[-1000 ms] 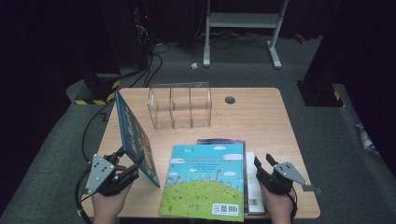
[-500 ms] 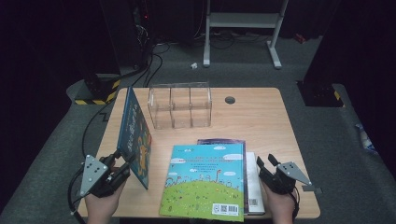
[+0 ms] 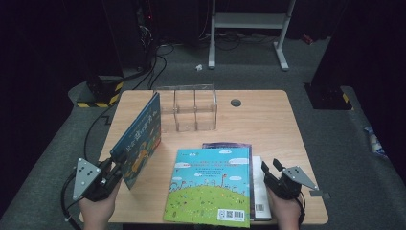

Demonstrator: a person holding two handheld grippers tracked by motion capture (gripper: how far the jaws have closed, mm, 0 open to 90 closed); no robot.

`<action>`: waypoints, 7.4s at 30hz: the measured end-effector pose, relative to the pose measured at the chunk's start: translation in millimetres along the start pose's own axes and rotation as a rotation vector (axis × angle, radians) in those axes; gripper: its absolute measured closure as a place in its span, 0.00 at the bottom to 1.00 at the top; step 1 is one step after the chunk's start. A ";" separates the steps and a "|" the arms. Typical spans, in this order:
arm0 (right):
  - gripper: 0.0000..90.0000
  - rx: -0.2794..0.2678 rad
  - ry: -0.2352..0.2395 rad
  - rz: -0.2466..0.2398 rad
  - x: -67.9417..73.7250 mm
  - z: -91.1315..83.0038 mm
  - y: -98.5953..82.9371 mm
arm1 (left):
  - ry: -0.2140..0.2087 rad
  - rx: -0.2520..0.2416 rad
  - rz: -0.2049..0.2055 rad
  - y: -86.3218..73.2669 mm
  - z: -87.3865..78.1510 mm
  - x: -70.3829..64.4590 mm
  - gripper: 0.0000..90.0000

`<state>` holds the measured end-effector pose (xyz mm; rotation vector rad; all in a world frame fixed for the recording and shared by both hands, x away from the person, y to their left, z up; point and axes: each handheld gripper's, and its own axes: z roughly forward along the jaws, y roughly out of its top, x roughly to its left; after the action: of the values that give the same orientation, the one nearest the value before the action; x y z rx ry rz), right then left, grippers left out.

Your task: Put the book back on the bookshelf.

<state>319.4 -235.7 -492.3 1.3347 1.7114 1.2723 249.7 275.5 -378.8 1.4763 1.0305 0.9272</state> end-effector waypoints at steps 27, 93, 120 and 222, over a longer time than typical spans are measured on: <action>0.54 0.042 -0.024 -0.039 -4.9 4.1 -2.6 | 0.023 -0.025 -0.026 1.0 0.5 14.8 0.88; 0.56 0.050 -0.002 -0.012 -30.5 -10.4 -7.8 | -0.012 0.041 -0.093 79.0 81.2 24.1 0.92; 0.56 0.034 0.013 0.020 -34.0 -12.3 -7.3 | 0.114 0.031 -0.087 117.8 179.6 38.4 0.92; 0.57 0.032 0.044 0.016 -27.0 -10.9 -8.1 | 0.123 0.089 -0.049 76.0 178.4 24.8 0.92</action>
<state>315.0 -264.9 -498.5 1.3514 1.7611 1.2969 434.3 236.9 -327.4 1.4749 1.2067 0.9573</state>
